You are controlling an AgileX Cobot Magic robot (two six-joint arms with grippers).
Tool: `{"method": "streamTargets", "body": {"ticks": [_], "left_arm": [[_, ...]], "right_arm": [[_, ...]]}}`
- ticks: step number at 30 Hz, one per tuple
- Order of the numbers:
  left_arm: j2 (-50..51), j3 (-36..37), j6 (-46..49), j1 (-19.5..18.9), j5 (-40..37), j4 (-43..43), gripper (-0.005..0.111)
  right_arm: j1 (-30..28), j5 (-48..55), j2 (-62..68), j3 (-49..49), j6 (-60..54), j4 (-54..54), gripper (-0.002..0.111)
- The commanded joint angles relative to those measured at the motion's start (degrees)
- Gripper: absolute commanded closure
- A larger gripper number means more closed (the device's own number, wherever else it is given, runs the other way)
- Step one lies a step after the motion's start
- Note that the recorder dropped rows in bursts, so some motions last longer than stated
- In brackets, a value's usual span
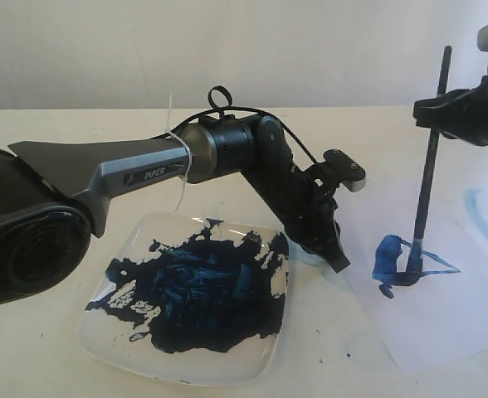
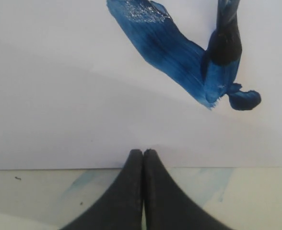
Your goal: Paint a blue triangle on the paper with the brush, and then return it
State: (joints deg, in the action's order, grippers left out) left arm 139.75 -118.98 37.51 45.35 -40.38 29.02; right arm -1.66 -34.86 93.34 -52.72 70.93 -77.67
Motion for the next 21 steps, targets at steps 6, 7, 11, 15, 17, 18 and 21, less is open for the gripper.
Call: {"method": "streamTargets", "body": {"ticks": [6,7,11,15,17,18,21], "left_arm": [[0.4,0.3,0.2,0.0,-2.8,-0.9,0.107],[0.4,0.3,0.2,0.0,-2.8,-0.9,0.107],[0.4,0.3,0.2,0.0,-2.8,-0.9,0.107],[0.4,0.3,0.2,0.0,-2.9,-0.9,0.107],[0.4,0.3,0.2,0.0,-2.9,-0.9,0.107],[0.4,0.3,0.2,0.0,-2.9,-0.9,0.107],[0.4,0.3,0.2,0.0,-2.9,-0.9,0.107]], "right_arm": [[-0.7,6.5,-1.6,0.2,-1.9,-3.0,0.108],[-0.7,7.1,-1.8,0.2,-1.9,-3.2,0.108],[-0.7,8.2,-2.4,0.2,-2.6,-3.2,0.108],[-0.7,9.5,-2.6,0.2,-3.2,-3.2,0.108],[-0.7,11.0,-2.6,0.2,-3.2,-3.2,0.108],[-0.7,11.6,-2.6,0.2,-3.2,-3.2,0.108],[-0.7,11.9,-2.9,0.2,-3.8,-3.1,0.108]]}}
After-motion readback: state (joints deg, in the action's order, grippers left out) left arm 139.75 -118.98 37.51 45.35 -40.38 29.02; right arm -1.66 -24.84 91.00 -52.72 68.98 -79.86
